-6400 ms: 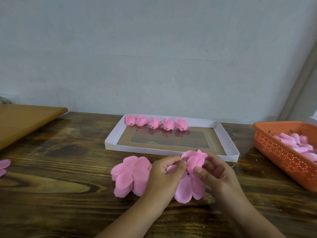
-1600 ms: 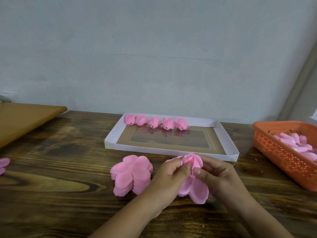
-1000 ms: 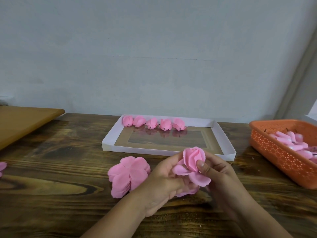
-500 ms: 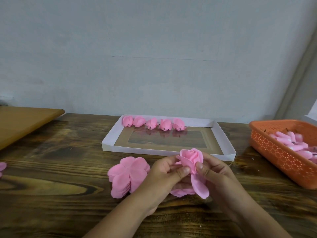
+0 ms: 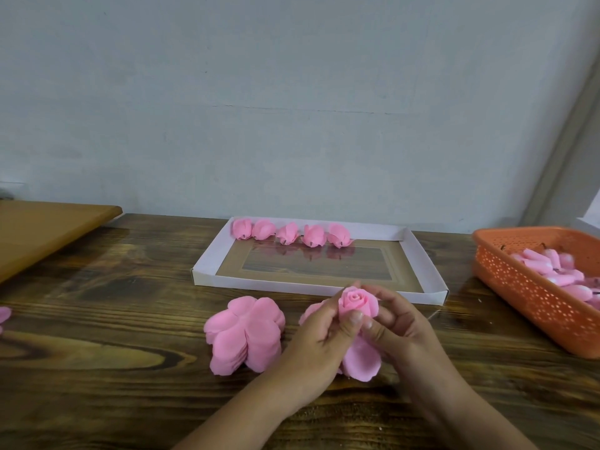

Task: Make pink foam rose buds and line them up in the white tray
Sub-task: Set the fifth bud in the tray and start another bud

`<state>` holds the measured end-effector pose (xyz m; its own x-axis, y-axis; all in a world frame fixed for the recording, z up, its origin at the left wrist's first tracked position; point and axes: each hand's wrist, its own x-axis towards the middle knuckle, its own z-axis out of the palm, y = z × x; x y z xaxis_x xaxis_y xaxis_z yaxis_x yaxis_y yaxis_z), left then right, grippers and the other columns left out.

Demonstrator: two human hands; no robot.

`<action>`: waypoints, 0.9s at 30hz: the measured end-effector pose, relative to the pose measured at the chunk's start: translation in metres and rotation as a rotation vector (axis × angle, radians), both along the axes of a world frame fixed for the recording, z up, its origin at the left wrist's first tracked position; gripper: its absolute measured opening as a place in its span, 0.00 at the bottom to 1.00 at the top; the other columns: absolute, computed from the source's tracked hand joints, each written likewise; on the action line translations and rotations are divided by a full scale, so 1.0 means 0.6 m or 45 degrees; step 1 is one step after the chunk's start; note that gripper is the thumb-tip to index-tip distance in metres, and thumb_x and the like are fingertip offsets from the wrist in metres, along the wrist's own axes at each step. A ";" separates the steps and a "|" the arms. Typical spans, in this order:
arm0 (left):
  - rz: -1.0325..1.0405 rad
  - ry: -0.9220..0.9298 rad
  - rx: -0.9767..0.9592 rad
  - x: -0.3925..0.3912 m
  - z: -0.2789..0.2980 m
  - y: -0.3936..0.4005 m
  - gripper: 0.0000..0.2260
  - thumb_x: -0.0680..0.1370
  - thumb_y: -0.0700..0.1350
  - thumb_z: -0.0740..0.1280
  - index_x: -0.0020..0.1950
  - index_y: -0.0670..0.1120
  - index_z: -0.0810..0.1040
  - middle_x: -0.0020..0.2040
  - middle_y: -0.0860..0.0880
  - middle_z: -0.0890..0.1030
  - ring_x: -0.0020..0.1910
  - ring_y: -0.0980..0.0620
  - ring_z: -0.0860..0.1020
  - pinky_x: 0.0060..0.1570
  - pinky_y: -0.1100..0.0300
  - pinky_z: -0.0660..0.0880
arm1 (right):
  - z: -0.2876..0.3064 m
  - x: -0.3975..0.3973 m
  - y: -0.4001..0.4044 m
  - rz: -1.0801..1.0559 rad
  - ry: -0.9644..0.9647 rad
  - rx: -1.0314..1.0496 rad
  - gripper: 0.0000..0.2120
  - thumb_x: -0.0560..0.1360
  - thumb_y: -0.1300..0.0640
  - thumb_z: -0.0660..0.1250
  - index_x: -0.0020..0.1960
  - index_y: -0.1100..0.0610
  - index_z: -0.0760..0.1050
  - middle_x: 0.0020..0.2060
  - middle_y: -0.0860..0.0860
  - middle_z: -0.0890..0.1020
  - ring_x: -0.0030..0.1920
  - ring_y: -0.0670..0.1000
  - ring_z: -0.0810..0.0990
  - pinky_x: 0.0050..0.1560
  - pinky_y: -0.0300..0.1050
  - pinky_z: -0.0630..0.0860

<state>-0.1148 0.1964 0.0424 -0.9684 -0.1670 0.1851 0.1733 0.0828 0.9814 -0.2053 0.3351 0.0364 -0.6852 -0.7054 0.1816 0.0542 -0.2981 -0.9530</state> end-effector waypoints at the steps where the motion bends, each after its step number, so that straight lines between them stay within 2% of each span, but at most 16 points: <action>1: -0.001 -0.005 0.003 0.000 0.001 0.000 0.15 0.77 0.63 0.62 0.63 0.70 0.73 0.62 0.61 0.82 0.61 0.65 0.79 0.53 0.67 0.78 | 0.002 0.002 -0.001 -0.010 0.006 0.011 0.21 0.72 0.53 0.76 0.64 0.52 0.78 0.57 0.61 0.84 0.47 0.58 0.86 0.34 0.44 0.81; 3: -0.006 -0.009 -0.006 0.000 0.001 -0.001 0.17 0.78 0.63 0.62 0.67 0.71 0.71 0.65 0.60 0.80 0.65 0.64 0.77 0.60 0.65 0.77 | 0.003 0.005 -0.002 -0.051 0.065 0.048 0.21 0.70 0.50 0.77 0.61 0.52 0.79 0.55 0.62 0.85 0.47 0.61 0.85 0.37 0.51 0.82; 5: -0.003 -0.017 -0.020 0.000 0.001 -0.002 0.20 0.78 0.63 0.61 0.71 0.69 0.70 0.68 0.58 0.79 0.67 0.63 0.76 0.68 0.60 0.74 | 0.000 0.004 -0.003 -0.105 0.123 0.073 0.21 0.69 0.47 0.77 0.59 0.53 0.80 0.54 0.61 0.85 0.50 0.69 0.83 0.46 0.67 0.79; 6: 0.005 -0.021 -0.020 0.000 0.002 -0.002 0.21 0.78 0.64 0.61 0.71 0.68 0.70 0.68 0.58 0.79 0.67 0.63 0.76 0.70 0.57 0.73 | -0.001 0.003 -0.003 -0.120 0.149 0.076 0.20 0.69 0.47 0.77 0.58 0.53 0.81 0.53 0.61 0.85 0.51 0.71 0.81 0.50 0.72 0.76; 7: 0.013 -0.027 -0.013 0.000 0.003 -0.001 0.21 0.78 0.64 0.62 0.72 0.67 0.71 0.67 0.58 0.79 0.67 0.62 0.76 0.70 0.55 0.73 | -0.001 0.004 -0.002 -0.124 0.163 0.079 0.20 0.69 0.46 0.77 0.57 0.53 0.81 0.52 0.61 0.85 0.51 0.73 0.80 0.50 0.72 0.75; 9: 0.021 -0.048 0.042 0.000 0.006 0.001 0.21 0.78 0.62 0.63 0.71 0.66 0.73 0.66 0.55 0.81 0.67 0.57 0.78 0.70 0.50 0.74 | 0.001 0.006 -0.003 -0.119 0.156 0.086 0.19 0.69 0.46 0.77 0.57 0.53 0.82 0.50 0.60 0.86 0.45 0.69 0.81 0.46 0.63 0.76; 12: 0.010 -0.095 0.197 0.000 0.011 0.004 0.18 0.77 0.60 0.65 0.66 0.64 0.78 0.62 0.49 0.84 0.63 0.49 0.81 0.64 0.43 0.78 | 0.006 0.006 -0.001 -0.047 0.128 0.054 0.18 0.69 0.48 0.78 0.56 0.55 0.82 0.46 0.60 0.86 0.36 0.55 0.82 0.34 0.44 0.79; 14: -0.009 -0.142 0.280 0.000 0.014 0.004 0.19 0.76 0.59 0.65 0.65 0.56 0.80 0.59 0.44 0.84 0.55 0.46 0.84 0.53 0.45 0.82 | 0.005 0.004 -0.002 -0.015 0.127 0.027 0.20 0.69 0.48 0.79 0.57 0.56 0.82 0.45 0.62 0.85 0.35 0.55 0.82 0.33 0.43 0.79; 16: -0.052 -0.156 0.384 0.000 0.014 0.004 0.20 0.78 0.56 0.65 0.65 0.47 0.78 0.53 0.40 0.85 0.43 0.48 0.84 0.41 0.55 0.82 | 0.002 -0.001 -0.001 0.000 0.123 0.013 0.19 0.72 0.49 0.78 0.58 0.58 0.81 0.44 0.64 0.84 0.33 0.56 0.80 0.33 0.44 0.79; 17: -0.064 -0.159 0.433 0.000 0.015 0.004 0.20 0.78 0.55 0.65 0.65 0.45 0.77 0.49 0.40 0.85 0.39 0.50 0.83 0.39 0.58 0.80 | 0.003 -0.003 0.000 0.023 0.115 0.015 0.18 0.74 0.50 0.76 0.59 0.58 0.81 0.42 0.64 0.83 0.33 0.55 0.79 0.33 0.44 0.79; 19: -0.073 -0.154 0.521 -0.001 0.017 0.003 0.21 0.78 0.54 0.64 0.65 0.42 0.77 0.43 0.42 0.84 0.35 0.51 0.81 0.37 0.60 0.80 | 0.002 -0.009 0.004 0.094 0.105 0.027 0.14 0.78 0.56 0.68 0.62 0.58 0.80 0.39 0.60 0.82 0.35 0.53 0.80 0.37 0.46 0.79; 21: -0.084 -0.120 0.613 -0.002 0.018 -0.002 0.19 0.79 0.53 0.64 0.63 0.40 0.78 0.46 0.43 0.85 0.35 0.51 0.81 0.37 0.59 0.81 | 0.003 -0.014 0.008 0.142 0.133 0.052 0.20 0.74 0.63 0.62 0.65 0.57 0.78 0.42 0.57 0.83 0.41 0.53 0.83 0.43 0.47 0.80; 25: -0.070 -0.122 0.667 -0.003 0.022 -0.005 0.20 0.79 0.52 0.65 0.62 0.38 0.78 0.46 0.44 0.86 0.33 0.54 0.80 0.35 0.62 0.80 | 0.004 -0.005 0.004 0.023 0.402 0.031 0.24 0.74 0.70 0.65 0.65 0.49 0.77 0.55 0.53 0.84 0.54 0.52 0.84 0.52 0.44 0.80; 27: -0.038 -0.124 0.667 -0.005 0.022 -0.006 0.20 0.78 0.53 0.65 0.62 0.39 0.78 0.47 0.43 0.86 0.32 0.54 0.79 0.34 0.63 0.79 | 0.004 -0.002 0.003 -0.086 0.500 0.008 0.24 0.73 0.69 0.67 0.63 0.47 0.77 0.60 0.53 0.82 0.62 0.54 0.81 0.59 0.46 0.79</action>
